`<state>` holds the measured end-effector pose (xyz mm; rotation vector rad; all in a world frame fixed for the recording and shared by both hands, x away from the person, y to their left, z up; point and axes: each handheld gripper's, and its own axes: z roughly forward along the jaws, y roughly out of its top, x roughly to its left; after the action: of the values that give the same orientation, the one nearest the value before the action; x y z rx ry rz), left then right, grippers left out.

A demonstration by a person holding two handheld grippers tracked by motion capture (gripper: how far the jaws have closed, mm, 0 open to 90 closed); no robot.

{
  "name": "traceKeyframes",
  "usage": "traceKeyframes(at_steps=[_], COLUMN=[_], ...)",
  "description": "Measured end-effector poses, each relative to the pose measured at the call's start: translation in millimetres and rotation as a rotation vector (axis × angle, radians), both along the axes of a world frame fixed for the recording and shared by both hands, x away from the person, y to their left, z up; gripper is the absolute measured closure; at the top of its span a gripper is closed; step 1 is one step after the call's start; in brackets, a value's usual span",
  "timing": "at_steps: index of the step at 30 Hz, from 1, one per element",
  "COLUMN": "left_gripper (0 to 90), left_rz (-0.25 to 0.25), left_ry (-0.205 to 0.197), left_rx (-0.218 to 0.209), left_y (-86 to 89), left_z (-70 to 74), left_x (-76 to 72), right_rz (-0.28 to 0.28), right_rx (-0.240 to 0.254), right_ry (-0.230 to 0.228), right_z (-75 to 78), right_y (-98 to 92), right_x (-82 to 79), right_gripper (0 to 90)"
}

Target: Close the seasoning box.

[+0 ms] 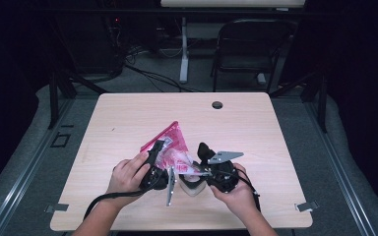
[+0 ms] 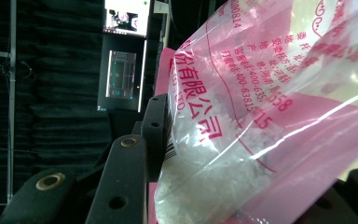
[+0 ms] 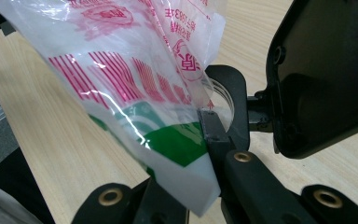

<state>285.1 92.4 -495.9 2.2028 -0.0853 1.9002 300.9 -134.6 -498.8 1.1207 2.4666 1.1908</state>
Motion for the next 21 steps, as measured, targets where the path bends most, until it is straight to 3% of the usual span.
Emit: traceKeyframes(at_steps=[21], left_gripper=[66.6], left_rz=[0.002], left_ry=[0.015], left_rx=[-0.007], left_y=[0.9], left_z=[-1.4], left_x=[1.3], right_rz=[-0.001], right_rx=[-0.005], right_ry=[0.000], right_z=[-0.6], right_y=[0.5], right_x=[0.0], right_gripper=[90.0])
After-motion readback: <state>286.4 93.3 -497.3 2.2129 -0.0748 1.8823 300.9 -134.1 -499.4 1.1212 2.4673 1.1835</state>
